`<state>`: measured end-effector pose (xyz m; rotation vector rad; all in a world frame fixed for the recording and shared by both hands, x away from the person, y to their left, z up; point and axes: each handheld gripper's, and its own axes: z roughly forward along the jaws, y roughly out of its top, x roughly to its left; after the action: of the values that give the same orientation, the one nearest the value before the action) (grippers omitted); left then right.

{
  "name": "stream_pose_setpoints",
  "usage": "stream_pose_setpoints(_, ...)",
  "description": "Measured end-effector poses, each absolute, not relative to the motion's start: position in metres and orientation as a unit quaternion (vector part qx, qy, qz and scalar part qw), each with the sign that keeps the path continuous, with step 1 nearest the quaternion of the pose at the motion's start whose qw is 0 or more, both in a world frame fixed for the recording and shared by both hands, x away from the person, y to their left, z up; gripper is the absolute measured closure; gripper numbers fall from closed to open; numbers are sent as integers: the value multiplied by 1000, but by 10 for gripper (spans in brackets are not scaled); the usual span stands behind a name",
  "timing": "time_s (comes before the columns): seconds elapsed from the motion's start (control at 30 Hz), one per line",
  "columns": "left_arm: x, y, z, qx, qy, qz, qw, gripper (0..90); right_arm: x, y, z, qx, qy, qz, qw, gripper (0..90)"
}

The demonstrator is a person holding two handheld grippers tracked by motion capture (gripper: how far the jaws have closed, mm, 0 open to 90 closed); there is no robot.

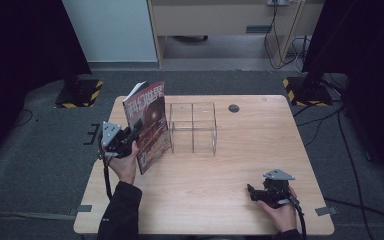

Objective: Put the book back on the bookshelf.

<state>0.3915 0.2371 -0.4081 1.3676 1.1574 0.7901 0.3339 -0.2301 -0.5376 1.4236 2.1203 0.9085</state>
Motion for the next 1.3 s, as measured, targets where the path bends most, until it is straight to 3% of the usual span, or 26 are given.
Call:
stream_pose_setpoints(0.73, 337, 258, -432, 622, 492, 304, 528, 827, 334, -230, -538, 512, 765, 328, 213, 105)
stream_pose_setpoints(1.1, 344, 259, -416, 614, 498, 313, 526, 748, 334, -230, -538, 512, 765, 327, 213, 105)
stream_pose_setpoints(1.3, 352, 259, -413, 614, 506, 301, 525, 791, 334, -230, -538, 512, 765, 327, 213, 105)
